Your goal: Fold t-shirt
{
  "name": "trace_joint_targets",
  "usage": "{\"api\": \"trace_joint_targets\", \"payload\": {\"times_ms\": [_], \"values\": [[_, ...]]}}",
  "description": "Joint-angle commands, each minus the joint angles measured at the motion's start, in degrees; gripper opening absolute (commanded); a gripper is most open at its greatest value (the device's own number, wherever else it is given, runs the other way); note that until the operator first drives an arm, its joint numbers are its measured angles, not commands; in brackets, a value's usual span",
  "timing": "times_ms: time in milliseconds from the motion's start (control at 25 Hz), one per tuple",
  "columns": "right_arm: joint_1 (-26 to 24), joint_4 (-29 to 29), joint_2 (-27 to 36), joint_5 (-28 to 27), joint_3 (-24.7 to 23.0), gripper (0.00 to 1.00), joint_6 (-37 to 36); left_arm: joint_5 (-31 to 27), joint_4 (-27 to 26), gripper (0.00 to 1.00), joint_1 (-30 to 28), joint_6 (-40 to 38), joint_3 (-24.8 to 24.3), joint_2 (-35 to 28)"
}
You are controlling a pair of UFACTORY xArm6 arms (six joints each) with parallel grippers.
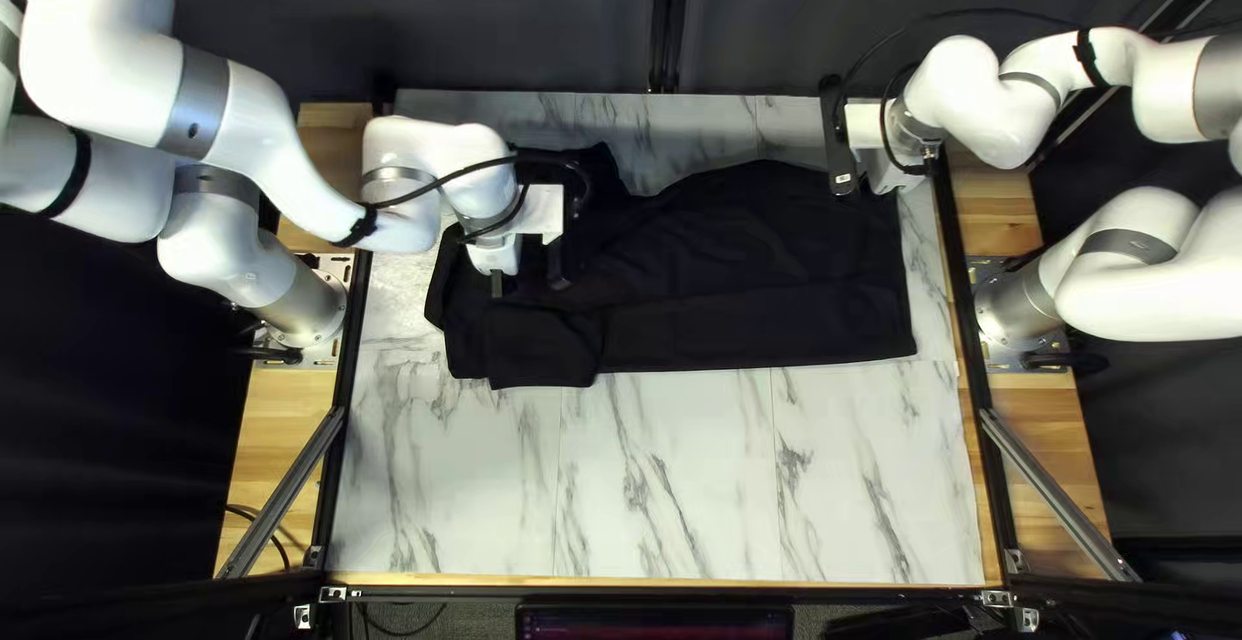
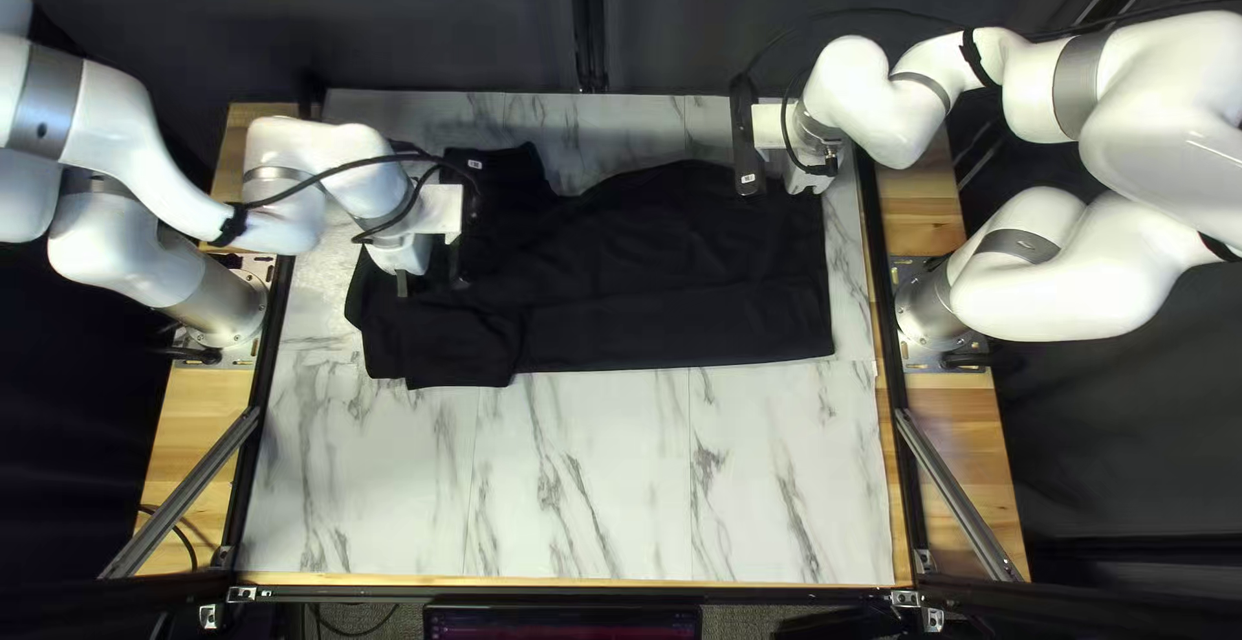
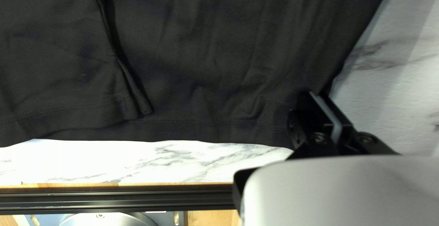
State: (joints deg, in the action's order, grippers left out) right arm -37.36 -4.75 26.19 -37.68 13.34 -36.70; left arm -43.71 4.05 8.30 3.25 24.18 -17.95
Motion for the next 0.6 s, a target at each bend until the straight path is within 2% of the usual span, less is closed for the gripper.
{"api": "trace_joint_targets", "payload": {"times_ms": [40,80,120,160,200,400,600], "values": [[0.14,-0.26,0.55,-0.13,-0.32,0.0,0.31,1.64,-0.74,1.0,1.49,2.18,0.24,2.83],[0.24,-0.3,0.65,-0.15,-0.38,0.0,0.44,2.05,-1.0,0.96,2.04,2.82,0.4,3.81],[0.4,-0.36,0.85,-0.21,-0.49,0.0,0.65,2.25,-1.23,0.69,2.45,3.31,0.58,4.54],[0.56,-0.41,1.08,-0.3,-0.6,0.0,0.85,2.37,-1.29,0.21,2.62,3.49,0.64,4.83],[0.63,-0.44,1.2,-0.35,-0.66,0.0,0.94,2.47,-1.53,0.0,3.04,3.93,0.9,5.63],[1.36,-0.72,2.77,-1.08,-1.28,0.0,1.79,1.96,-2.01,0.0,4.04,4.59,1.5,6.76],[3.31,-1.33,5.44,-2.81,-1.76,0.0,3.91,-2.25,-0.77,0.0,3.61,2.38,1.46,2.23]]}}
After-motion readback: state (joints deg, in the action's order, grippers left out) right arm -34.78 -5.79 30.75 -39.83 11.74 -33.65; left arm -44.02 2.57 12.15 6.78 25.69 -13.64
